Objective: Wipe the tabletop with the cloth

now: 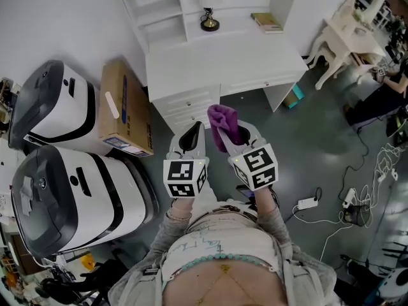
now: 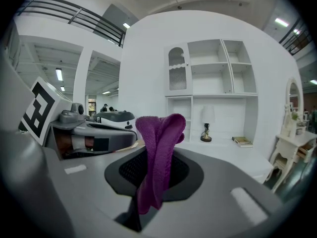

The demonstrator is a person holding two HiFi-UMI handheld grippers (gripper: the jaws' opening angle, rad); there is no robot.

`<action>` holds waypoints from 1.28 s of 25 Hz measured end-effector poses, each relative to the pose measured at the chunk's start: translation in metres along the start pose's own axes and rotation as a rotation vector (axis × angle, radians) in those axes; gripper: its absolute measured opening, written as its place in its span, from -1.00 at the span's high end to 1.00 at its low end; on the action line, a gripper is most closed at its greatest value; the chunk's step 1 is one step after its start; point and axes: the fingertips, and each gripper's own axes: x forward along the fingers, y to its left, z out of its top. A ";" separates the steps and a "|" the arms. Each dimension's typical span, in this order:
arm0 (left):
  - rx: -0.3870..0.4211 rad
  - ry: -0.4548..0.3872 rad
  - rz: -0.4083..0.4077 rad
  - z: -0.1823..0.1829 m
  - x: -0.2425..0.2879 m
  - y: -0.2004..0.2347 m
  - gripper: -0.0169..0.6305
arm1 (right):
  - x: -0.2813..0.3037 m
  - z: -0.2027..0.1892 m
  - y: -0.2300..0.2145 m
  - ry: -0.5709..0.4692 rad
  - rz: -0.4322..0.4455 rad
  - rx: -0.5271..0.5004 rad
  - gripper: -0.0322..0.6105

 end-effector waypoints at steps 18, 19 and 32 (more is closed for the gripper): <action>-0.009 0.010 -0.051 0.009 0.042 0.093 0.93 | 0.096 0.026 -0.002 0.011 -0.063 0.013 0.64; -0.013 0.016 -0.050 0.008 0.043 0.095 0.93 | 0.098 0.027 -0.003 0.013 -0.065 0.014 0.64; -0.038 0.005 0.009 0.022 0.087 0.133 0.93 | 0.149 0.043 -0.035 0.024 -0.021 -0.002 0.64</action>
